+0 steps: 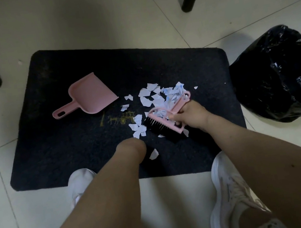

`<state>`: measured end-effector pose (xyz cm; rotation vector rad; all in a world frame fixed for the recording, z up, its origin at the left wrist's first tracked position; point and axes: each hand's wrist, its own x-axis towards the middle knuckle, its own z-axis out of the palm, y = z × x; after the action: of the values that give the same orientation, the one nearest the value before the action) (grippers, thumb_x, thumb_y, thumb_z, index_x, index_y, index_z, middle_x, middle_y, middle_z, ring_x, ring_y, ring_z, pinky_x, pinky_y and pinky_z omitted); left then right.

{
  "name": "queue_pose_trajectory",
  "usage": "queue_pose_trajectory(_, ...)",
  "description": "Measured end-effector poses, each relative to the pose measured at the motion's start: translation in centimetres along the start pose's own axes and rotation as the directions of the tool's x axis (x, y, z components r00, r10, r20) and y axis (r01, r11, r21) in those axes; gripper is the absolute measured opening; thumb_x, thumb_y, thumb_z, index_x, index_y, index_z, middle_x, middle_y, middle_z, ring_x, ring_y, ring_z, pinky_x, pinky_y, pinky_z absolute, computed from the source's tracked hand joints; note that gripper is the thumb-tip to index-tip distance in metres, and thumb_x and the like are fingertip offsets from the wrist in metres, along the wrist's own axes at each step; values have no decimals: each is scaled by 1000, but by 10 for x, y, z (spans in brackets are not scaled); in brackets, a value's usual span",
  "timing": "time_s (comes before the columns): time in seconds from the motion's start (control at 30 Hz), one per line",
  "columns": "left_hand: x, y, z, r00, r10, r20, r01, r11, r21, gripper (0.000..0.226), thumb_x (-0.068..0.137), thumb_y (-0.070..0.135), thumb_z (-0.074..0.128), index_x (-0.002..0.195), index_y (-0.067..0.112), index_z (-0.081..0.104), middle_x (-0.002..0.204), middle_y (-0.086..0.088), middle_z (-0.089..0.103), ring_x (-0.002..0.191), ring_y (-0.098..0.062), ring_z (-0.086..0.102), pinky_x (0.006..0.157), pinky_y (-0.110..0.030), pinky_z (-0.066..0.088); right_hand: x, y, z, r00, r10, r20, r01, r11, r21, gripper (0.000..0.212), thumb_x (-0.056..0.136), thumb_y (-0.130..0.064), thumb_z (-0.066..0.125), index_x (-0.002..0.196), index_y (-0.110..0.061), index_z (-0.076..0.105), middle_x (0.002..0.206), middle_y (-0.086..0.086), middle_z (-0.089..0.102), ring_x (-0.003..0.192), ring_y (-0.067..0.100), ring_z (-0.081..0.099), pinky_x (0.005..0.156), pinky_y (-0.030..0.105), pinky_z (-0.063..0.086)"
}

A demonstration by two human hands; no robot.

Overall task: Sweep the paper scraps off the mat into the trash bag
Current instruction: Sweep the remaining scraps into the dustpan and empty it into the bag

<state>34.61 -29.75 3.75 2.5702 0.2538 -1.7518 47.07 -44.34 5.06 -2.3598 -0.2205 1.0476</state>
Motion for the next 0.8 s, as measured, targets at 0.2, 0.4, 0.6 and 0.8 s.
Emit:
queue_pose_trajectory(0.2, -1, -8, 16, 999, -34, -2, 33, 993, -117, 45, 92, 5, 50, 136, 3, 47, 141, -13, 47, 128, -31, 49, 105, -38, 42, -11, -5, 59, 995, 66, 81, -73, 992, 98, 19, 80, -31, 71, 72, -13, 74, 63, -1, 71, 61, 15, 65, 83, 42, 57)
queue_pose_trajectory(0.4, 1, -9, 23, 997, -77, 24, 80, 976, -204, 56, 94, 16, 52, 146, 9, 33, 150, -8, 39, 138, -26, 40, 112, -35, 32, -16, -7, 96, 989, 100, 112, -106, 993, 54, 21, 86, -28, 64, 74, -12, 72, 71, 3, 72, 61, 16, 66, 79, 32, 57)
queue_pose_trajectory(0.6, -5, -15, 20, 999, -10, 44, 19, 981, -193, 55, 96, 9, 47, 148, 6, 30, 154, -12, 29, 140, -31, 34, 112, -41, 30, 2, -18, 60, 972, 91, -215, -134, 971, -197, 44, 90, -48, 55, 78, -10, 71, 78, 4, 70, 75, 21, 66, 60, 24, 45)
queue_pose_trajectory(0.8, -4, -18, 8, 999, -10, -34, 4, 988, -157, 40, 95, 8, 48, 136, 6, 49, 143, -11, 45, 132, -29, 44, 108, -39, 36, 5, -39, 51, 983, 49, -176, -8, 975, 224, 21, 87, -30, 65, 82, -12, 73, 68, 0, 71, 59, 13, 67, 71, 29, 58)
